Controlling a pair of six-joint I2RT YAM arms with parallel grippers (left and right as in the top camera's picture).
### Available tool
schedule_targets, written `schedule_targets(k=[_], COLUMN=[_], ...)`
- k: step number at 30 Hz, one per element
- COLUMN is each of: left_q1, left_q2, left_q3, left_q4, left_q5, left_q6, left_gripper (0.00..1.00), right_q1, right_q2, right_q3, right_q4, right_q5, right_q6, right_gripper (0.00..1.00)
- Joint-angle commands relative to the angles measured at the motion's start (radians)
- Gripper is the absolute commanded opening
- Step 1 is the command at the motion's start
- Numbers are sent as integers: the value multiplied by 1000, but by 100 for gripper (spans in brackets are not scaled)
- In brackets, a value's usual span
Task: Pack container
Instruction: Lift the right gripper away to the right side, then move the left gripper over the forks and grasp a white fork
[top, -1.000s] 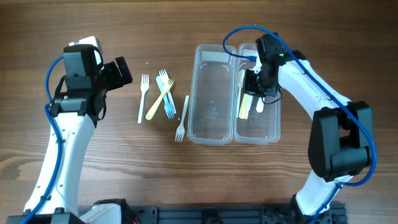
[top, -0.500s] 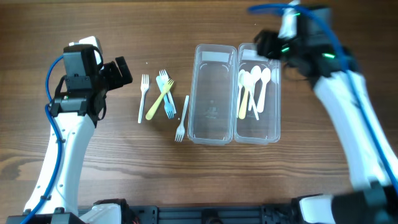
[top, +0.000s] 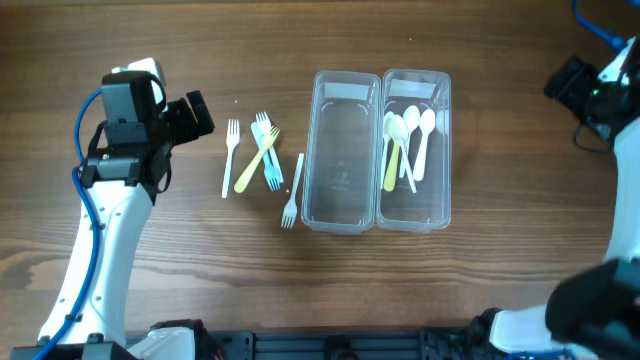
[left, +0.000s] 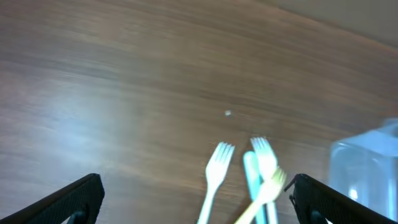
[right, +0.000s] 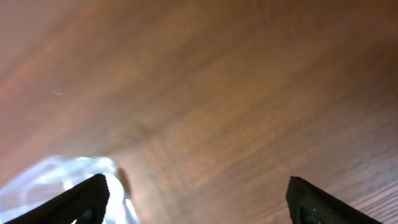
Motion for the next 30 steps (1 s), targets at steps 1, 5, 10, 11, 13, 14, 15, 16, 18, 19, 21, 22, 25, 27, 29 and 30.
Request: schedule_targets(k=[1, 5, 10, 11, 13, 14, 15, 16, 18, 19, 21, 22, 25, 27, 29, 30], left_q1=[7, 7, 6, 6, 6, 6, 6, 6, -5, -10, -14, -14, -14, -32, -70, -90], left_q2=[7, 7, 13, 25, 73, 98, 133, 172, 244, 263, 280, 280, 281, 294, 325, 340], left_q3=[20, 20, 39, 54, 112, 138, 171, 203, 255, 266, 267, 267, 267, 267, 267, 267], left_q4=[34, 54, 24, 3, -96, -140, -199, -259, -355, -368, -336, -308, -237, -268, -350, -383], left_q5=[179, 203, 95, 76, 56, 56, 56, 57, 85, 111, 178, 194, 188, 142, 23, -21], left_q6=[12, -114, -250, -249, -200, -175, -150, -121, -110, -106, -88, -88, -72, 16, 79, 93], left_gripper=[100, 100, 99, 99, 100, 100, 99, 100, 100, 100, 100, 100, 100, 100, 99, 100], right_q1=[-1, -1, -1, -1, -1, -1, -1, -1, -1, -1, -1, -1, -1, -1, -1, -1], right_q2=[101, 178, 187, 187, 187, 187, 187, 187, 187, 187, 187, 187, 187, 187, 187, 187], right_q3=[-9, -9, -8, -9, -8, -8, -9, -9, -9, -9, -8, -8, -9, -9, -8, -9], right_q4=[-15, -9, 5, 5, 5, 4, 4, 4, 3, 2, -1, -3, -3, -7, -9, -10], right_q5=[-85, -206, -211, -211, -211, -211, -211, -211, -211, -211, -211, -211, -211, -211, -211, -211], right_q6=[-2, -1, -1, 0, 0, 0, 0, 0, -1, -2, -1, -1, -1, -1, -1, -1], right_gripper=[94, 99, 99, 99, 99, 100, 100, 100, 100, 99, 99, 99, 99, 99, 100, 100])
